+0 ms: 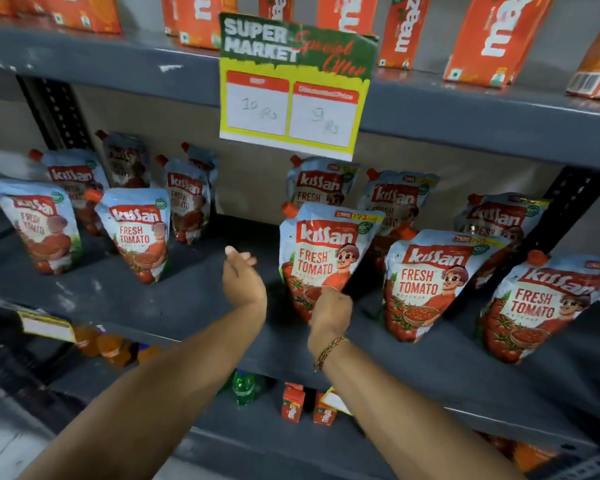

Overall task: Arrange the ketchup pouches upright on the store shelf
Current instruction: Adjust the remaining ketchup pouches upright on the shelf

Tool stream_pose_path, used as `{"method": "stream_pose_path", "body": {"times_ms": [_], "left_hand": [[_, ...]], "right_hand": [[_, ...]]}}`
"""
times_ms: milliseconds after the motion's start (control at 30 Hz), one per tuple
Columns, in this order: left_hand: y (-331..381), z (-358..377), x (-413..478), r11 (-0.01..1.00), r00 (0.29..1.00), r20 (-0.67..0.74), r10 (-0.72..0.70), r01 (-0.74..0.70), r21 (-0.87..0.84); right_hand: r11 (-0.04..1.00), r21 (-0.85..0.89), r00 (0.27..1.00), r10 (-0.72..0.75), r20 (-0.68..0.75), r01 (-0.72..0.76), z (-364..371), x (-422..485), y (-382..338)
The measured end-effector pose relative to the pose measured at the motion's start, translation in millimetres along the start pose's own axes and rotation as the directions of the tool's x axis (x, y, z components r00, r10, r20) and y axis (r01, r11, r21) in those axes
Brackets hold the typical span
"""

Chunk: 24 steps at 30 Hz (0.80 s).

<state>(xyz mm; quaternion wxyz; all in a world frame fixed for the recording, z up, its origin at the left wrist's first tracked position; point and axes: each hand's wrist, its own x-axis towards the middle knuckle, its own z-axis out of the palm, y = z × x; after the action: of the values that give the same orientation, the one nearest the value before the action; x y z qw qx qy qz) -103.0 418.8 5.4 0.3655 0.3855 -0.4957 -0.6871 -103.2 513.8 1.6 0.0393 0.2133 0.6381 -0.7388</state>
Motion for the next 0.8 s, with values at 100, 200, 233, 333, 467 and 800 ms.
{"method": "stream_pose_path", "body": {"times_ms": [100, 200, 233, 333, 467, 800], "left_hand": [[4.1, -20.5, 31.9, 1.000, 0.994, -0.110, -0.011, 0.009, -0.016], [16.8, -42.7, 59.8, 0.994, 0.973, -0.216, 0.083, -0.065, 0.091], [23.4, -55.3, 76.3, 0.988, 0.959, -0.255, 0.120, -0.091, 0.125], [36.2, -86.3, 114.5, 0.972, 0.942, -0.296, 0.159, -0.096, 0.217], [52.0, -122.7, 168.6, 0.980, 0.970, -0.214, 0.114, -0.074, 0.187], [71.6, -143.2, 231.2, 0.972, 0.927, 0.367, 0.072, -0.147, 0.182]], "right_hand": [[0.999, -0.028, 0.986, 0.040, 0.163, -0.035, 43.7, -11.6, 30.6], [0.993, -0.021, 0.951, 0.117, 0.287, -0.116, 81.4, -32.1, 29.2], [0.991, -0.028, 0.936, 0.132, 0.326, -0.130, 100.6, -38.3, 30.1], [0.996, -0.022, 0.908, 0.087, 0.411, -0.085, 152.1, -44.8, 28.2], [0.994, 0.036, 0.883, 0.076, 0.463, -0.104, 212.9, -60.3, 26.1], [0.948, 0.272, 0.930, 0.060, 0.361, -0.167, 263.6, -73.4, 35.1]]}}
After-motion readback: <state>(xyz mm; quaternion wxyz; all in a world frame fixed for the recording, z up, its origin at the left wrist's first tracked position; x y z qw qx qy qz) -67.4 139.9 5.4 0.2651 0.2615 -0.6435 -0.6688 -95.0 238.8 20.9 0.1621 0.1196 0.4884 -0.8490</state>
